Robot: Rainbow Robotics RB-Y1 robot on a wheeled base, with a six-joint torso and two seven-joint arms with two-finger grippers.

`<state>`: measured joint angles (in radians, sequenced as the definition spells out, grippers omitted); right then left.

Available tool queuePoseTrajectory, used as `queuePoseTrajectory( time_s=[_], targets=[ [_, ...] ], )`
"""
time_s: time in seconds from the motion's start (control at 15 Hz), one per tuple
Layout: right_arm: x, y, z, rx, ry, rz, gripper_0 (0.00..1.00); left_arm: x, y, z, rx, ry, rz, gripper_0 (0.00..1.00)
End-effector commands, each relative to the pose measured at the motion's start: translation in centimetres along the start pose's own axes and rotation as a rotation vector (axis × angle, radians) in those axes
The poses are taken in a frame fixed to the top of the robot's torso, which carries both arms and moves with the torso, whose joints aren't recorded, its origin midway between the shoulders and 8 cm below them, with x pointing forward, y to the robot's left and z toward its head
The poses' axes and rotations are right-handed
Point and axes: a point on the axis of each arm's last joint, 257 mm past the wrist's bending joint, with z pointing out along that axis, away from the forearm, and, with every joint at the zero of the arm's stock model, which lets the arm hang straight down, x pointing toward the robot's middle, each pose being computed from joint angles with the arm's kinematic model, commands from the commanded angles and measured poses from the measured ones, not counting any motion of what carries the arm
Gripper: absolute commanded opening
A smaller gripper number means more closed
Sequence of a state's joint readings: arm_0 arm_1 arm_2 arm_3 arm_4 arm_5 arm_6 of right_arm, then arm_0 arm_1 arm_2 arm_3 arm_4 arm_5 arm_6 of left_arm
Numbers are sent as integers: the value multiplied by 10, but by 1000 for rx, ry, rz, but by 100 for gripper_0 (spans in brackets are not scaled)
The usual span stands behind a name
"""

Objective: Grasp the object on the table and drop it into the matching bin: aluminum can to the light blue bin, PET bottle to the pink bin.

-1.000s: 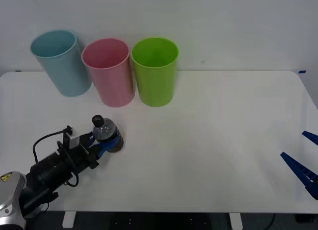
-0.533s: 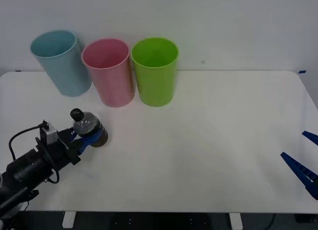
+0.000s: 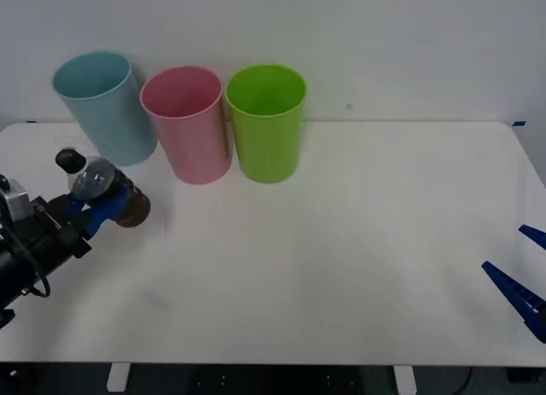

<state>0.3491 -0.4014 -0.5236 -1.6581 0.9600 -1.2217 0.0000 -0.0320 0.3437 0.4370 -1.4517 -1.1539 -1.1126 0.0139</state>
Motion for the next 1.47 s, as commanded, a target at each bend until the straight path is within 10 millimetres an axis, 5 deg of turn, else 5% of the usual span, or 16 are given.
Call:
queuePoseTrajectory(
  time_s=[0.07,0.4,0.8,1.47],
  targets=[
    [0,0,0,0,0,0,100,-35,-2,9,5,-41,-36,0],
    [0,0,0,0,0,0,100,-88,-10,38,-5,-115,-98,0],
    [0,0,0,0,0,0,100,-133,8,69,-11,-111,-123,0],
    [0,0,0,0,0,0,100,-143,51,137,-63,-62,-80,0]
  ],
)
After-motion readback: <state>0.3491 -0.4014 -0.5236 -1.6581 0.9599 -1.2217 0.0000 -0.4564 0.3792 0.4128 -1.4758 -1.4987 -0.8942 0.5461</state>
